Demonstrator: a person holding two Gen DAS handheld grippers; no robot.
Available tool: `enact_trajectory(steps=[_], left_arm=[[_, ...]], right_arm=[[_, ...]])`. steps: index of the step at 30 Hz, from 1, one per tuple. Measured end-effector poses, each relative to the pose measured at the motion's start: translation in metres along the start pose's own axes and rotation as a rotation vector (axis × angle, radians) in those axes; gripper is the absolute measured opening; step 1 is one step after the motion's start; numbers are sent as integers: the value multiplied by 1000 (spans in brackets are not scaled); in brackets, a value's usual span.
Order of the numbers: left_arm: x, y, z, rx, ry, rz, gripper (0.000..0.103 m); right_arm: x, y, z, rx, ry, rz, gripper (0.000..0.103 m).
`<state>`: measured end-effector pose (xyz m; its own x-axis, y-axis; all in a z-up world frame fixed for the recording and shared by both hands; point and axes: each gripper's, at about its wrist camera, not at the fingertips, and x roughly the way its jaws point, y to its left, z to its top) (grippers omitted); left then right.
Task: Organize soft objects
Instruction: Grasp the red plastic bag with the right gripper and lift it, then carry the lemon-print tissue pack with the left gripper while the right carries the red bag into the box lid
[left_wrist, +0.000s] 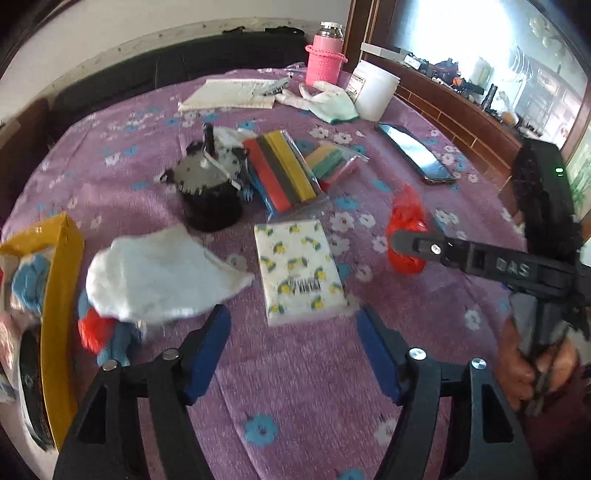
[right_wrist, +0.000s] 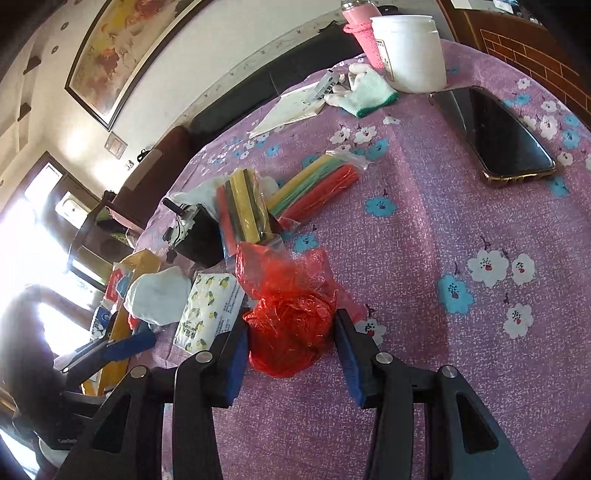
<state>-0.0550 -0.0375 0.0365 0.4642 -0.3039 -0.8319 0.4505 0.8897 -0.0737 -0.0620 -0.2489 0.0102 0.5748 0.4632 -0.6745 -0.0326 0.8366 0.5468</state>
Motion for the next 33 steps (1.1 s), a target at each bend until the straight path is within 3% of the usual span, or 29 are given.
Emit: enact_trajectory(steps=[6, 8, 9, 12, 17, 20, 27, 33], left_arm=[[38, -23, 16, 58, 11, 48, 70], [42, -22, 14, 43, 15, 51, 50], [40, -19, 12, 21, 12, 31, 52], [18, -10, 4, -36, -27, -3, 52], [-54, 15, -23, -122, -153, -59, 52], [-90, 45, -39, -178, -189, -42, 52], [-154, 145, -96, -370, -271, 106, 53], [-163, 223, -136, -522, -211, 232, 53]], right_arm=[[1, -3, 1, 14, 0, -13, 47], [1, -4, 1, 17, 1, -11, 47], [1, -4, 1, 17, -1, -11, 48], [2, -3, 0, 7, -6, -19, 48], [3, 4, -2, -36, -15, -60, 48], [5, 10, -4, -65, -24, -96, 48], [4, 17, -4, -68, 0, -163, 44], [-18, 50, -2, -75, -15, -106, 44]])
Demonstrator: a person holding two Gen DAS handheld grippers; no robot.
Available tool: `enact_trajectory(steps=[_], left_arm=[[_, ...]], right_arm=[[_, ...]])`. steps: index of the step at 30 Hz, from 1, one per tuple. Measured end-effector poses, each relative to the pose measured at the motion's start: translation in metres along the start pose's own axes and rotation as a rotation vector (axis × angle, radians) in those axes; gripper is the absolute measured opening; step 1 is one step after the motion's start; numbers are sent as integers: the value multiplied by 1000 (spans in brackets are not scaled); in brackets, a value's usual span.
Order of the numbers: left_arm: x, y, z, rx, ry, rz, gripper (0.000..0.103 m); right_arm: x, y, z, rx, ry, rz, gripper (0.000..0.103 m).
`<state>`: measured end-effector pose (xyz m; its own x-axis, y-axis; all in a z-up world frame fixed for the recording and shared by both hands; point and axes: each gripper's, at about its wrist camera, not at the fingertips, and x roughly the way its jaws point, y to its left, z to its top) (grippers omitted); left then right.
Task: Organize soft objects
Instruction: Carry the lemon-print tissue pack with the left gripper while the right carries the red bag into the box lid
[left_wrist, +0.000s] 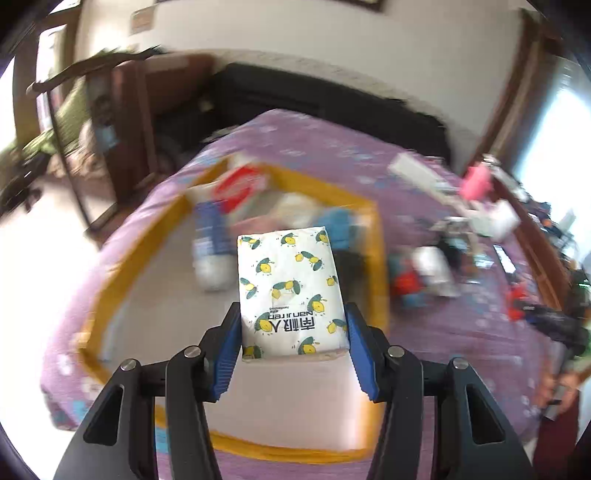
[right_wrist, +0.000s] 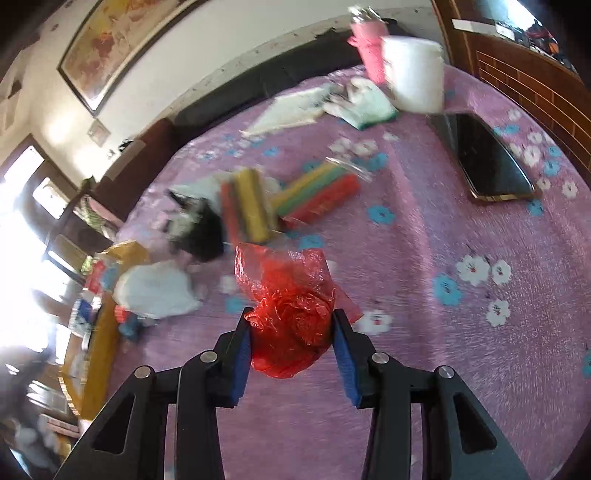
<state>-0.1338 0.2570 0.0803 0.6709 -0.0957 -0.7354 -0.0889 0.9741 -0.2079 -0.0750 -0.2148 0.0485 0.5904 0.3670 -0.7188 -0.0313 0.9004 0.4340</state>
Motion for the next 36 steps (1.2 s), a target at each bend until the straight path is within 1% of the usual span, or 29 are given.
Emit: enact_trajectory(steps=[3, 6, 8, 10, 12, 15, 17, 18, 21, 23, 26, 29, 32, 33, 34, 36], left_arm=[[16, 27, 6, -36, 35, 61, 53], [35, 49, 12, -62, 61, 99, 53], [45, 59, 17, -72, 73, 109, 53], [56, 68, 21, -85, 95, 120, 58], [61, 73, 23, -97, 100, 115, 61], [47, 73, 20, -109, 66, 69, 63], [32, 72, 16, -109, 30, 47, 67], [19, 72, 11, -105, 0, 36, 70], [-12, 74, 0, -103, -65, 34, 77], [-26, 80, -6, -116, -92, 32, 79], [-43, 89, -18, -142, -120, 28, 79], [-48, 94, -23, -147, -128, 40, 79], [-48, 100, -25, -159, -131, 38, 79], [-48, 100, -26, -162, -132, 35, 79], [-49, 101, -26, -164, -135, 34, 79], [-50, 99, -28, -162, -136, 30, 79]], right_arm=[[-6, 36, 3, -59, 2, 41, 44], [0, 78, 1, -129, 28, 83, 44], [12, 110, -2, -179, 60, 114, 44], [24, 139, -7, -220, 92, 139, 44], [36, 164, -11, -251, 119, 159, 44], [57, 211, -22, -314, 172, 207, 45], [70, 236, -28, -347, 212, 242, 45], [79, 254, -33, -374, 237, 258, 45], [101, 293, -45, -449, 285, 279, 45], [116, 320, -57, -505, 310, 283, 45], [136, 346, -68, -554, 338, 277, 45], [153, 363, -75, -599, 336, 235, 46], [165, 370, -75, -620, 329, 186, 52], [164, 369, -73, -613, 328, 188, 54], [158, 364, -68, -592, 322, 211, 55], [144, 354, -58, -565, 300, 234, 65]])
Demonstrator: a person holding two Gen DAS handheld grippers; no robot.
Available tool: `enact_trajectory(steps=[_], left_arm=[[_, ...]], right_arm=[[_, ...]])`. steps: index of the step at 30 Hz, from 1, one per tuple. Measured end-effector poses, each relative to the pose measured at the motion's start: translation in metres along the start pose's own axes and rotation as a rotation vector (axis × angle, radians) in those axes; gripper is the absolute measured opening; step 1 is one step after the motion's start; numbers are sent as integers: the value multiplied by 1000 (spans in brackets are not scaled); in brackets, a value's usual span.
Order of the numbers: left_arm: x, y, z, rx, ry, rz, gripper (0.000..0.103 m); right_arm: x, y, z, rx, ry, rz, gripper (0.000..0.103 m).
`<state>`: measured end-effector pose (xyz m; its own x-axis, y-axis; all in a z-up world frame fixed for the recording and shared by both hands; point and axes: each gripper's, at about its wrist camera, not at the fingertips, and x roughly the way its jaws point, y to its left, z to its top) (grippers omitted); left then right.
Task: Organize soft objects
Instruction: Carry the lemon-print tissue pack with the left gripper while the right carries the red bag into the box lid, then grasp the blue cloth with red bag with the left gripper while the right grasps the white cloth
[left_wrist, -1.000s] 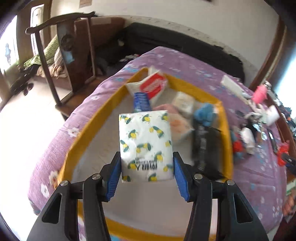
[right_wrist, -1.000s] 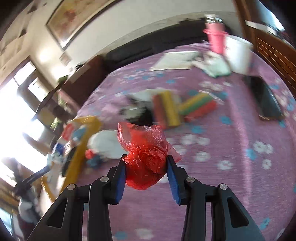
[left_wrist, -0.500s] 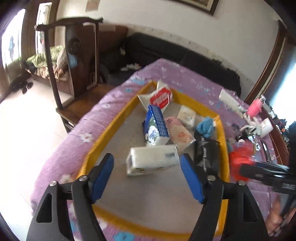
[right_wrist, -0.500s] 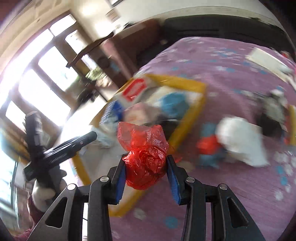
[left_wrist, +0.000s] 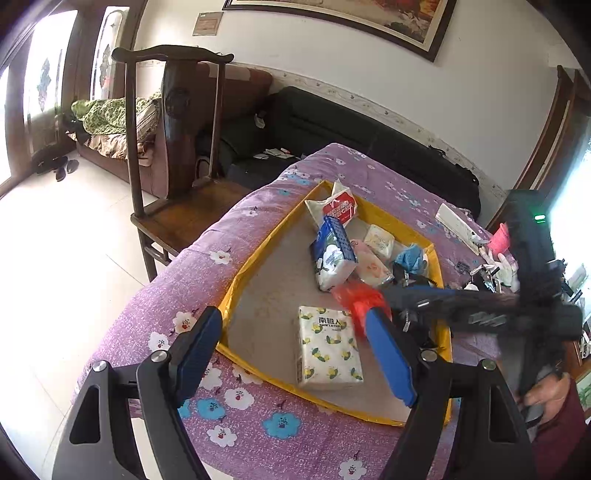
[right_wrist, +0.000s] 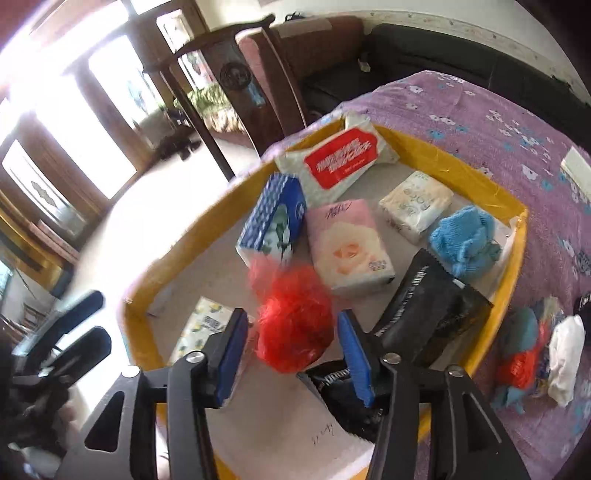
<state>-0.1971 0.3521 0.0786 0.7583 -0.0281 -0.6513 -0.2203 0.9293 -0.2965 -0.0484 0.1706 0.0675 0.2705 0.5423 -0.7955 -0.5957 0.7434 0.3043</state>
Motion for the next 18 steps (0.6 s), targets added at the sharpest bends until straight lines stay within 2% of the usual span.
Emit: enact_trajectory(steps=[3, 6, 9, 11, 13, 16, 18], left_arm=[[-1, -7, -3, 10, 0, -18, 79], [-2, -18, -9, 34, -4, -35, 80], [1, -38, -16, 73, -1, -80, 80], [4, -52, -19, 97, 6, -101, 80], [7, -68, -22, 126, 20, -121, 80], [6, -89, -27, 165, 35, -143, 80], [4, -101, -31, 193, 43, -147, 80]], right_arm=[[-40, -27, -8, 34, -78, -38, 72], [-84, -81, -24, 127, -152, -129, 73], [-107, -137, -39, 260, -167, -222, 73], [-112, -168, -45, 350, -162, -222, 73], [-106, -185, -44, 387, -143, -204, 73], [-87, -184, -31, 365, -108, -210, 73], [-71, -177, -18, 331, -79, -248, 73]])
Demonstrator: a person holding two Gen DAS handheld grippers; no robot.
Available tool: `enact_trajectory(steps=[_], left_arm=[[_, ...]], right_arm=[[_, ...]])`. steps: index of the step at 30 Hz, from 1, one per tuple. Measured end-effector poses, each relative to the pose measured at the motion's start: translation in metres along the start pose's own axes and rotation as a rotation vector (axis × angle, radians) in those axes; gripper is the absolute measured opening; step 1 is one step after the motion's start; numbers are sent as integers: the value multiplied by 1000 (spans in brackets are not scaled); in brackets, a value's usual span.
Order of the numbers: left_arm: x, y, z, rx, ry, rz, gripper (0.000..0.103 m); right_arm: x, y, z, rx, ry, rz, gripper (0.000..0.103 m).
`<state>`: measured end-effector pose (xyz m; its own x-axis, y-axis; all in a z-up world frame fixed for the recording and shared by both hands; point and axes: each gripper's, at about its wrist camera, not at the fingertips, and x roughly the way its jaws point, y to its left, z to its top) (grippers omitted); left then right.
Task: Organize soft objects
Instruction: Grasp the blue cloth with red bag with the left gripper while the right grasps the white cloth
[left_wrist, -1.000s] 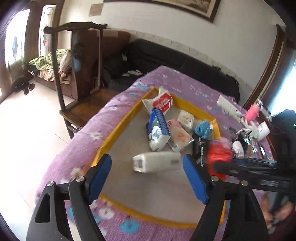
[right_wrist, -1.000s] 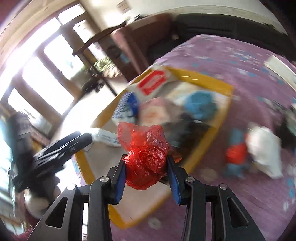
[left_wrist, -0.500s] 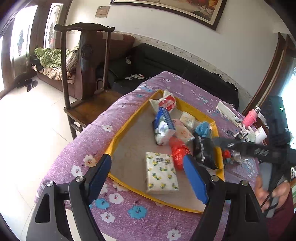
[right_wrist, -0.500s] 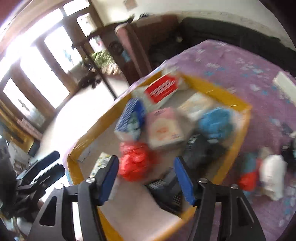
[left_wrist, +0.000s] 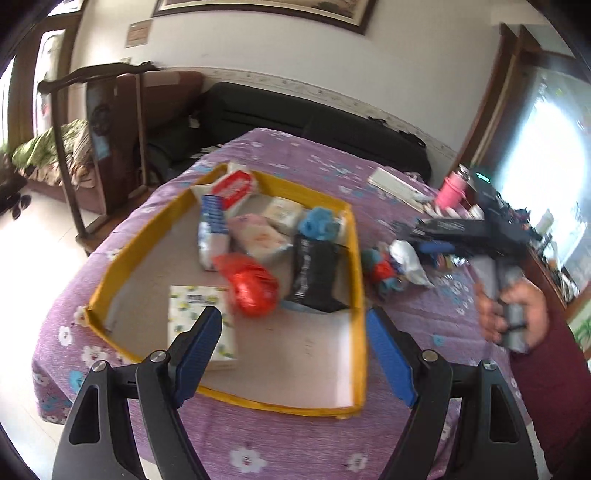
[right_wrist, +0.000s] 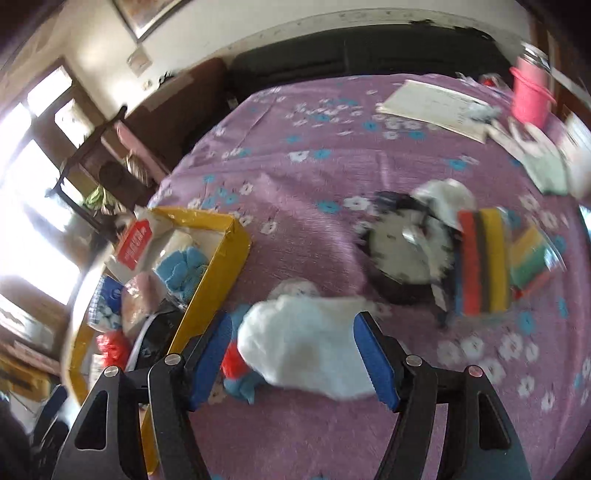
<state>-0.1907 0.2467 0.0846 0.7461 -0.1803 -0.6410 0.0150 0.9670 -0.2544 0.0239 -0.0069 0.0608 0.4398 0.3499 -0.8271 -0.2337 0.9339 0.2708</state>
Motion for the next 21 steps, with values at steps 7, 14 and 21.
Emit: enact_trajectory(steps=[7, 14, 21], left_arm=[[-11, -23, -2, 52, 5, -16, 80], [11, -48, -2, 107, 41, -64, 82], [48, -112, -14, 234, 133, -115, 82]], right_arm=[[36, -2, -17, -60, 159, -21, 52], [-26, -62, -84, -43, 159, 11, 52], [-89, -140, -107, 146, -10, 39, 77]])
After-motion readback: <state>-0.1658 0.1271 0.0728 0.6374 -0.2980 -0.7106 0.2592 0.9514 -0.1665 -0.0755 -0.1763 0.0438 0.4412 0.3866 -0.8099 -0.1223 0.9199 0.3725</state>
